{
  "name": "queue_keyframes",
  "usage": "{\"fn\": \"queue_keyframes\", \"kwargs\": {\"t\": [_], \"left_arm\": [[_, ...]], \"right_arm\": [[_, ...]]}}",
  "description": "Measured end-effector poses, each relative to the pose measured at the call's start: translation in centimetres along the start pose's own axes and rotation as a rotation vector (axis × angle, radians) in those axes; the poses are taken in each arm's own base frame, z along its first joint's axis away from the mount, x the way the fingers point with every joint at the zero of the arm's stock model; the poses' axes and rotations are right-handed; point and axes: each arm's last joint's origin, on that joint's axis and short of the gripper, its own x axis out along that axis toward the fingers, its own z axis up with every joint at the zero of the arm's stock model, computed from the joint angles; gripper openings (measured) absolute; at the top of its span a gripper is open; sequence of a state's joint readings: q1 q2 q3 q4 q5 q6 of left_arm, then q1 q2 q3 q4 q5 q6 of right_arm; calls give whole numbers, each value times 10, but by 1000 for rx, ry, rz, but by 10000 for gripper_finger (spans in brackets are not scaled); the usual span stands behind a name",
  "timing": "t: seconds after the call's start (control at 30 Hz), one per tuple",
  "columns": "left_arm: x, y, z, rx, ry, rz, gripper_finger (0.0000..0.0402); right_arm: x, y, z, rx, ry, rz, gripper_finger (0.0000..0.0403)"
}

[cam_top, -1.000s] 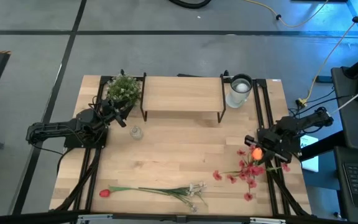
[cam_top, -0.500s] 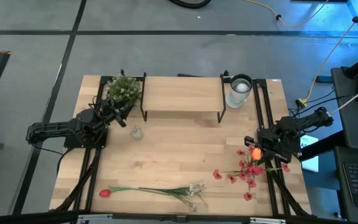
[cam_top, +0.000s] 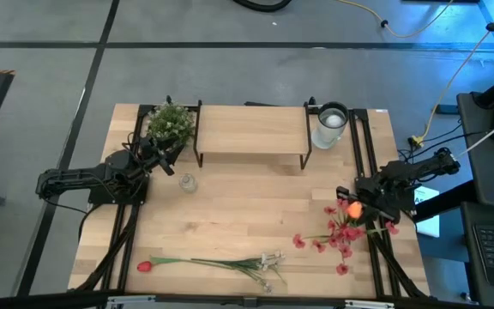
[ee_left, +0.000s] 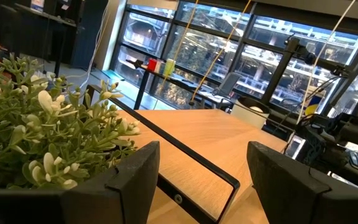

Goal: Pick and place flowers into a vace then onto a shelf
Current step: Put the orange flower into the bottom transparent vase, then put the bottom transparent flower vase on the shelf

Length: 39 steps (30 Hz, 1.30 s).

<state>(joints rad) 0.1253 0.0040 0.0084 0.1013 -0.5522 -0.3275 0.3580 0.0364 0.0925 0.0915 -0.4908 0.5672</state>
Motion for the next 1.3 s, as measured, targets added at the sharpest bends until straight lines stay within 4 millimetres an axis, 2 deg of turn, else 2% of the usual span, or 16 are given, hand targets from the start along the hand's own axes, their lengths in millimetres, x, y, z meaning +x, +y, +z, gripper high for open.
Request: {"fn": "queue_keyframes", "kwargs": {"t": [0.17, 0.33, 0.57, 0.67, 0.93, 1.13, 1.3], "left_arm": [[0, 0, 0, 0, 0, 0, 235], [0, 0, 0, 0, 0, 1, 235], [0, 0, 0, 0, 0, 1, 235], [0, 0, 0, 0, 0, 1, 235], [0, 0, 0, 0, 0, 1, 235], [0, 0, 0, 1, 1, 1, 235], [0, 1, -2, 11, 16, 6, 235]], "right_arm": [[0, 0, 0, -98, 6, 11, 182], [0, 1, 0, -133, 12, 26, 209], [0, 1, -1, -126, 20, 28, 212], [-2, 2, 0, -91, 83, -7, 210], [-22, 23, 20, -44, 256, -258, 210], [-38, 32, 21, 158, 362, -372, 210], [-38, 31, 17, 287, 404, -403, 210]]}}
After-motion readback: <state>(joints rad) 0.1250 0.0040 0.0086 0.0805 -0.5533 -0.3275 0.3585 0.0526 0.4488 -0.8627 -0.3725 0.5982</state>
